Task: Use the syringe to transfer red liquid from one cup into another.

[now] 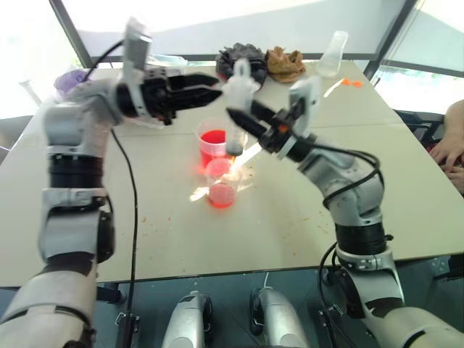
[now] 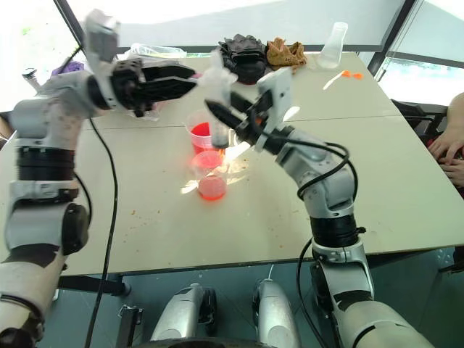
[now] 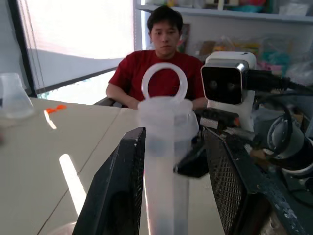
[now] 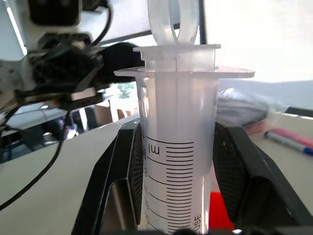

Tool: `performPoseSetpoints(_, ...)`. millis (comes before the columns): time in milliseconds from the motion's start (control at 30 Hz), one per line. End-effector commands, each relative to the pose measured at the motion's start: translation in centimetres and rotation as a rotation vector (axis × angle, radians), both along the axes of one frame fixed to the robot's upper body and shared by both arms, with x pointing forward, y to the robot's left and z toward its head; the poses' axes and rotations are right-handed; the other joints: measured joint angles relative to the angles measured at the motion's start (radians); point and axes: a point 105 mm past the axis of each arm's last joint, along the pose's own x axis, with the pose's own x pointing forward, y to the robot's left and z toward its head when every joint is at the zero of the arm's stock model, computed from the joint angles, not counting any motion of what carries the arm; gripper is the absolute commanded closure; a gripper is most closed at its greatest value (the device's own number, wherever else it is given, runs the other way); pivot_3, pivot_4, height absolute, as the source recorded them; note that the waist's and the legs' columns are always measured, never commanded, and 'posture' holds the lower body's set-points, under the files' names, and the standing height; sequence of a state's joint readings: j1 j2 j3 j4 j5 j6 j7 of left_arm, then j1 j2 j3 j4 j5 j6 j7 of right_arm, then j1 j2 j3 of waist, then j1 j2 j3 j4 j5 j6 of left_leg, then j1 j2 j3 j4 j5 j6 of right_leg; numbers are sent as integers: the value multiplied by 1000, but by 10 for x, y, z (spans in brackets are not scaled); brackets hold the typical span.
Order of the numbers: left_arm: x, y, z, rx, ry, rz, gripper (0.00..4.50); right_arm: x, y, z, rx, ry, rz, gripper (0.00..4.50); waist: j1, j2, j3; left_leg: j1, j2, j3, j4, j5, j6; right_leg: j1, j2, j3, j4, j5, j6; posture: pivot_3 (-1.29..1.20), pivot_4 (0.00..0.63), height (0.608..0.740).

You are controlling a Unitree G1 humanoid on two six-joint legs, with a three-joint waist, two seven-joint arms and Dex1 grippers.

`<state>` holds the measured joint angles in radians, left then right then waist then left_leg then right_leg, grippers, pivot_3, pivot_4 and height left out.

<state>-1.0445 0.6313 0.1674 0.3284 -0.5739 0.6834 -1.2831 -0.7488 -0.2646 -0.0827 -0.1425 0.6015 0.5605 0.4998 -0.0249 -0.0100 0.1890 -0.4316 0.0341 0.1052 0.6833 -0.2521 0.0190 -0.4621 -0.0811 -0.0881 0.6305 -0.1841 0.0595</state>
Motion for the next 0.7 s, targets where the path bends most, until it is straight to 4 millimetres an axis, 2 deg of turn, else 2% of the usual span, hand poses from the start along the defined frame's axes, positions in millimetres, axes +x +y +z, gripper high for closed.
performPoseSetpoints(33,-12,28,5,-16,-26,115,2499,1,-26,31,75,-19,-57,2969,4,0,0,0,1,0,0,0,0,0,0,0,0,0,0,0,150,740)
performPoseSetpoints(133,-22,48,-9,-5,-18,231,2499,15,-50,32,110,124,-62,2969,8,0,0,1,0,0,0,0,0,2,-1,0,-1,0,0,0,150,740)
performPoseSetpoints(267,-37,52,-21,-34,9,291,2499,21,-58,47,155,241,-2,2969,13,-1,0,1,0,0,0,0,0,2,-2,0,-1,0,0,0,150,740)
performPoseSetpoints(333,-42,53,-26,-53,24,313,2499,29,-62,36,113,337,-28,2969,11,-1,0,1,0,0,0,0,0,2,-2,0,-2,0,0,0,150,740)
performPoseSetpoints(433,-54,48,-41,-55,51,329,2499,39,-71,-21,-101,587,-91,2969,11,-1,0,1,0,0,0,-1,1,3,-2,0,-2,0,0,0,150,740)
performPoseSetpoints(533,-63,45,-58,-28,74,355,2499,43,-80,-73,-192,824,-144,2969,10,-2,0,2,0,1,0,-1,1,4,-2,0,-3,-1,-1,0,150,740)
performPoseSetpoints(600,-66,45,-65,-30,90,371,2499,45,-82,-92,-239,887,-176,2969,10,-1,0,2,0,1,0,-1,1,3,-2,1,-3,-1,-2,0,150,740)
performPoseSetpoints(700,-69,49,-78,-40,131,403,2499,46,-84,-108,-278,957,-195,2969,8,0,0,1,0,2,0,-1,1,1,-1,2,-3,-1,-1,0,150,740)
